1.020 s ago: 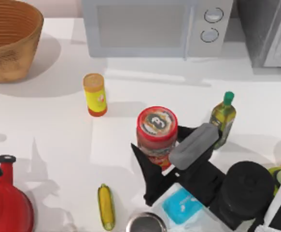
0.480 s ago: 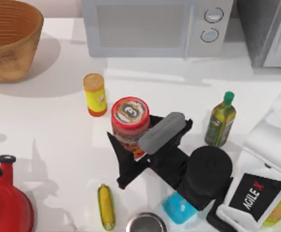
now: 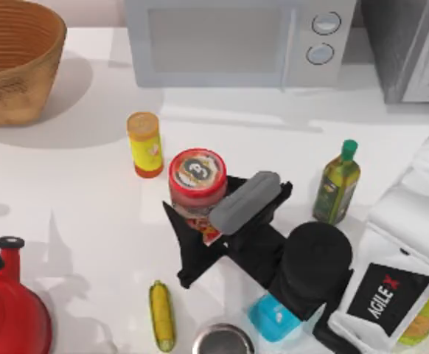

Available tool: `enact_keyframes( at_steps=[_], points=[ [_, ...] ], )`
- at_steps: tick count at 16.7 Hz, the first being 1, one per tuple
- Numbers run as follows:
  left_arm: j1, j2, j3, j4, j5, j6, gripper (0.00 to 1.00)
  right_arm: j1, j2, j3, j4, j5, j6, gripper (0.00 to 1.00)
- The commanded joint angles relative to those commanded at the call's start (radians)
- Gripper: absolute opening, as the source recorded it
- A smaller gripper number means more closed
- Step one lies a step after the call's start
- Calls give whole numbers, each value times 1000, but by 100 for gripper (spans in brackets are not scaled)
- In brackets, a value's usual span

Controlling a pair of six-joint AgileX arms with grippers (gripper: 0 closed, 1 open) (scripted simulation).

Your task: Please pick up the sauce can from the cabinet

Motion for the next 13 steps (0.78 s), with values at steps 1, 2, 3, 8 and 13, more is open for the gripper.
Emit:
enact_keyframes(
  at_steps=[1,2,3,8,13],
  points=[
    [0,0,0,0,0,0,100,0,0,0,0,0,0,38],
    [0,0,0,0,0,0,100,0,0,0,0,0,0,45],
    [0,0,0,0,0,0,100,0,0,0,0,0,0,53],
    [0,0,0,0,0,0,100,0,0,0,0,0,0,90],
    [0,0,0,0,0,0,100,0,0,0,0,0,0,100]
  ],
)
